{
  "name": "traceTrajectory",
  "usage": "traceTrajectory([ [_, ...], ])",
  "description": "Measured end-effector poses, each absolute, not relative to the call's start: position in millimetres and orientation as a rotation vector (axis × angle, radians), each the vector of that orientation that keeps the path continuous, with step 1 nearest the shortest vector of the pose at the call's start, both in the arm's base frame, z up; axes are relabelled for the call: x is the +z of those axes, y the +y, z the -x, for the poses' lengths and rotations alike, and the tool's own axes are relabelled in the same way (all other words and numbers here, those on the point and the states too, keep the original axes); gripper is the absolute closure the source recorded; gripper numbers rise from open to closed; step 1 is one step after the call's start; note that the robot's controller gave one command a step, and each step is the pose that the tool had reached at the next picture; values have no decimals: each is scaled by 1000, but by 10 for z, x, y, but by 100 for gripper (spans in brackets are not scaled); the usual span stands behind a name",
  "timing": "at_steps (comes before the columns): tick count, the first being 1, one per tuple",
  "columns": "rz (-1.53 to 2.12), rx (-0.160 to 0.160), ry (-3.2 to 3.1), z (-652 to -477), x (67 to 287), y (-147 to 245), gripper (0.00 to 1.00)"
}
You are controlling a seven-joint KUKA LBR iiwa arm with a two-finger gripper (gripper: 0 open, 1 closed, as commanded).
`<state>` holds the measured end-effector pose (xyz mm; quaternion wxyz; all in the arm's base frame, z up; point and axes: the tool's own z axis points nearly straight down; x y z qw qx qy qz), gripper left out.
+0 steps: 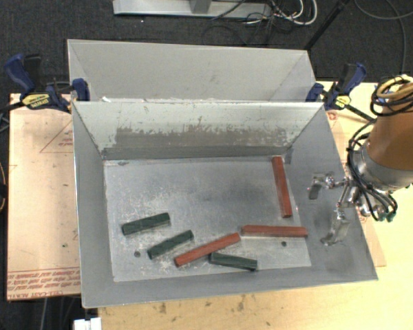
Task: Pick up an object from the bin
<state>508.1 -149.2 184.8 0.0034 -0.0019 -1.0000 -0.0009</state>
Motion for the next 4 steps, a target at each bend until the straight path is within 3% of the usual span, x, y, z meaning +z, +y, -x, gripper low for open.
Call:
traceTrajectory([
  [1, 0, 0, -3143, -5101, 1889, -1485, 0],
  [2, 88, 1, -3148, -5141, 1351, -1450, 0],
  [3, 49, 1, -3148, -5313, 720, -1308, 100],
  [4, 49, 2, -3148, -5313, 720, -1308, 100],
])
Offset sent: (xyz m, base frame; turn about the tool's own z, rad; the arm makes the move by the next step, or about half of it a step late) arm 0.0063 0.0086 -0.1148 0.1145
